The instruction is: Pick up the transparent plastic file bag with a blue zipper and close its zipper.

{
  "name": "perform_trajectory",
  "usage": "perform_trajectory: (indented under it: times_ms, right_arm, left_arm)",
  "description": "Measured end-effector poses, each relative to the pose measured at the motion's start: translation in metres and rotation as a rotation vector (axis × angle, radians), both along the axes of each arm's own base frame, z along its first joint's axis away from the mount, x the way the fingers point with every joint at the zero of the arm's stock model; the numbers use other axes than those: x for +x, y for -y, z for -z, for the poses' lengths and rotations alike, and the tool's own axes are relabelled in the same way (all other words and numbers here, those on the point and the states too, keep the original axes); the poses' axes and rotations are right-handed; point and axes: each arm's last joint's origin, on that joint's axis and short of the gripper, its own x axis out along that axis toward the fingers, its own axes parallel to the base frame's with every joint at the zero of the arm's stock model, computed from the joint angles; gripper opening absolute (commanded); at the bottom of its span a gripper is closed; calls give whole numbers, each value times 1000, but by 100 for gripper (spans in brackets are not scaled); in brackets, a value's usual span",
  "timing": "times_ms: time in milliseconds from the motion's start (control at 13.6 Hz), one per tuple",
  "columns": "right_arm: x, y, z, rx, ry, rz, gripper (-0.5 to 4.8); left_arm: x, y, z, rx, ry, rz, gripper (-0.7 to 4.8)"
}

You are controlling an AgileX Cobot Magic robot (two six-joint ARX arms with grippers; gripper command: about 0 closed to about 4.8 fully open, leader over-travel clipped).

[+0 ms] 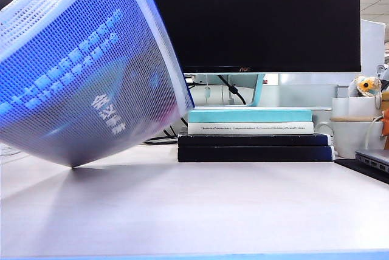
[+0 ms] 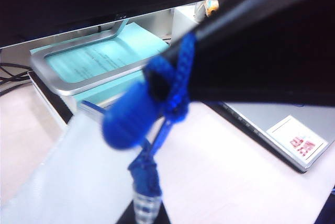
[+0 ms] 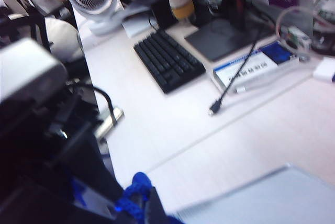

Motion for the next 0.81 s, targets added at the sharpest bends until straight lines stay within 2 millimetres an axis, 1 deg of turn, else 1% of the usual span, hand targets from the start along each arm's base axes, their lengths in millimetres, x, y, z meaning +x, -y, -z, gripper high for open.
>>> perform_trajectory:
  times_ms: [147, 514, 661, 808]
  right_arm:
    - [0, 2, 7, -89, 33, 30, -1]
    - [8, 10, 13, -197, 109, 140, -1]
    - [18, 14, 25, -249, 62, 138, -1]
    - [21, 16, 27, -263, 70, 145, -1]
  left_arm:
    - [0, 0, -1, 12, 25, 23, -6]
    - [-2, 3, -4, -14, 42, 135, -6]
    - [-7, -2, -7, -8, 80, 115, -6]
    - [-8, -4, -7, 24, 92, 90, -6]
